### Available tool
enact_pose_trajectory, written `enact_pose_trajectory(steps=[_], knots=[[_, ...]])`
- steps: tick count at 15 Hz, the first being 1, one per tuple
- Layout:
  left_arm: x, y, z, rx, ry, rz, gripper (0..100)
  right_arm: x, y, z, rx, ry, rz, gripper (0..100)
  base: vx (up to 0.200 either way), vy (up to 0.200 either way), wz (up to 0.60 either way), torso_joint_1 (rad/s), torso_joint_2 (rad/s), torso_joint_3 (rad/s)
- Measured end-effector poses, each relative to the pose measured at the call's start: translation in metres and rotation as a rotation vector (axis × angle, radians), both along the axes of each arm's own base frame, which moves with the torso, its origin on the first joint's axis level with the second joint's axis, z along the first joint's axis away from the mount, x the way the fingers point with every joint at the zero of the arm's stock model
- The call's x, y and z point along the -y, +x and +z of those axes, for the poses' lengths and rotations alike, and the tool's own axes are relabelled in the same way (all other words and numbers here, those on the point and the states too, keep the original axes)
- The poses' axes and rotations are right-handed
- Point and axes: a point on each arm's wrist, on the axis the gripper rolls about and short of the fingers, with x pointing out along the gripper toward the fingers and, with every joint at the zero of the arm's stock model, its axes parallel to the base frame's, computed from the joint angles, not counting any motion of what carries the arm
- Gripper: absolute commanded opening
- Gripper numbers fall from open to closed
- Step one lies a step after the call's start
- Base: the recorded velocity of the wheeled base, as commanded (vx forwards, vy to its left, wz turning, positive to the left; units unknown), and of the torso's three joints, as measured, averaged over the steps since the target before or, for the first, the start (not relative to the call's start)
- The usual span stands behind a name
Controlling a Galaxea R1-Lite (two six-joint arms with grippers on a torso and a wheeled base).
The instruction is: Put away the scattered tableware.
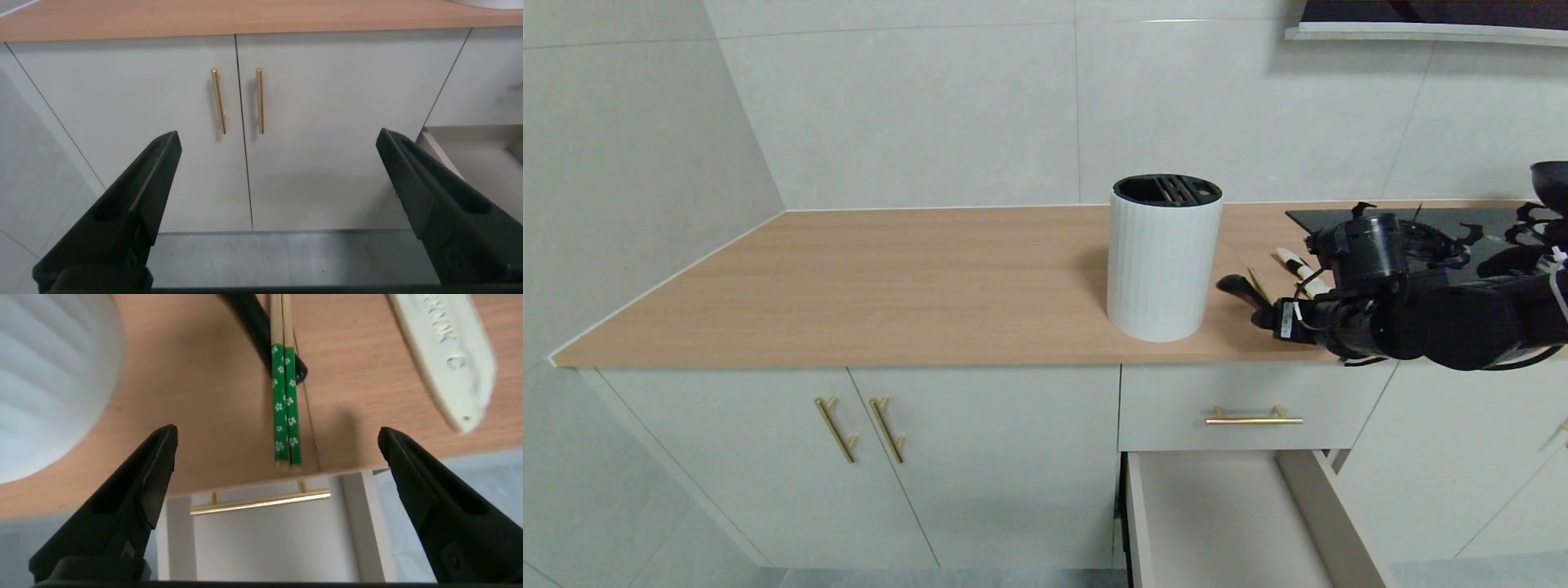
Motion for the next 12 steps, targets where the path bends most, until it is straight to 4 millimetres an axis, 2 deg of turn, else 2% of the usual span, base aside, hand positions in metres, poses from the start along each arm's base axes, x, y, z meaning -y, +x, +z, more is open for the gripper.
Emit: enact_pose_trajectory(steps=[4,9,10,12], knots=[[0.0,0.0,0.0,0.0,0.0,0.0,100,0.002,0.008,-0.01,-0.002,-0.002,-0.009,100,0.0,0.0,0.0,0.0,0.0,0.0],[0.0,0.0,0.0,0.0,0.0,0.0,100,0.003,0.009,-0.013,-0.011,-0.005,-0.013,100,0.0,0.0,0.0,0.0,0.0,0.0],[0.0,0.0,0.0,0.0,0.0,0.0,100,0.003,0.009,-0.013,-0.01,-0.006,-0.013,0,0.0,0.0,0.0,0.0,0.0,0.0],[0.0,0.0,0.0,0.0,0.0,0.0,100,0.003,0.01,-0.014,-0.012,-0.005,-0.013,0,0.0,0.0,0.0,0.0,0.0,0.0]])
